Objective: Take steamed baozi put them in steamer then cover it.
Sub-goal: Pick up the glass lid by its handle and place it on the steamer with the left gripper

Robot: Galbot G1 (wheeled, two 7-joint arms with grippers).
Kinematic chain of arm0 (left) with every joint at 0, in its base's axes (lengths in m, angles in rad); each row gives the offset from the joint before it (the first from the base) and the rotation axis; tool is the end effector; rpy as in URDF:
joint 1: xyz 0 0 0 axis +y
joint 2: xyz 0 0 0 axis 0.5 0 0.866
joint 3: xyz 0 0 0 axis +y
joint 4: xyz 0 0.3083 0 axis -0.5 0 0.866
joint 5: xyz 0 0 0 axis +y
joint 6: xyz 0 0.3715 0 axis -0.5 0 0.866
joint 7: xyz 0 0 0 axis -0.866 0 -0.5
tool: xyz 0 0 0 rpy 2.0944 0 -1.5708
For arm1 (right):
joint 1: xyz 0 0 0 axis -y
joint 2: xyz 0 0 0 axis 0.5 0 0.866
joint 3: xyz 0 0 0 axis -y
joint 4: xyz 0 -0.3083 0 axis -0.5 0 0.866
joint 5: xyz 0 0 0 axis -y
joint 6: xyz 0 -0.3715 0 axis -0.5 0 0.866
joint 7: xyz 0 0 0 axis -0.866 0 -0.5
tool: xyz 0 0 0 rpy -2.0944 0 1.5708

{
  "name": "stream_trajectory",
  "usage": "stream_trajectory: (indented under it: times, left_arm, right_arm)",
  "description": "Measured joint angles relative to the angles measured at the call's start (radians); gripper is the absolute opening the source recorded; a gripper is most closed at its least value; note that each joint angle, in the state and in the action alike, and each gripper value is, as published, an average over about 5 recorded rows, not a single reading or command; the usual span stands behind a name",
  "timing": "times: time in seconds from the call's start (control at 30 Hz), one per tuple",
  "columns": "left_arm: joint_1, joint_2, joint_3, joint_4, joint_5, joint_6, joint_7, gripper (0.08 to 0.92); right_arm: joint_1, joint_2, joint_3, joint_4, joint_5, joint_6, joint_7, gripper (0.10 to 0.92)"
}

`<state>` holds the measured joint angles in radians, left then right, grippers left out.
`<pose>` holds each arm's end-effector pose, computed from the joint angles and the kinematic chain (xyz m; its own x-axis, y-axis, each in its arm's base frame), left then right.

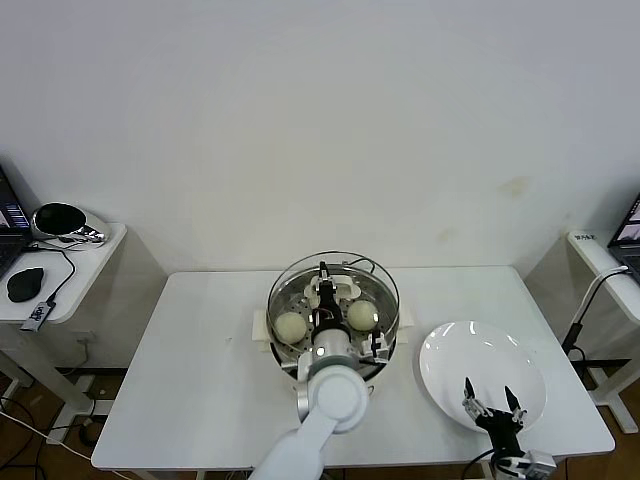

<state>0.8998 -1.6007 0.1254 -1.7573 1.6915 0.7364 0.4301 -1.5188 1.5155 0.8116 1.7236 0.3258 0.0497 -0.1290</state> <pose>0.3219 -0.2277 -0.1875 -0.9947 -0.0784 0.0667 0.0600 0.0849 0.9946 0.2020 -0.1181 -0.3787 -0.9637 0.1591 0.2145 0.1961 0.9668 0.1639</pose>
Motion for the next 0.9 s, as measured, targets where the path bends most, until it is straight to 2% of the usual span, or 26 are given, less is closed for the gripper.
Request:
stream_trajectory:
  times: [0.9]
  left_arm:
    - [0.012, -0.005, -0.005, 0.037, -0.001, 0.0, 0.025, 0.143]
  right_arm:
    - [0.003, 0.002, -0.003, -0.007, -0.007, 0.006, -0.003, 0.823]
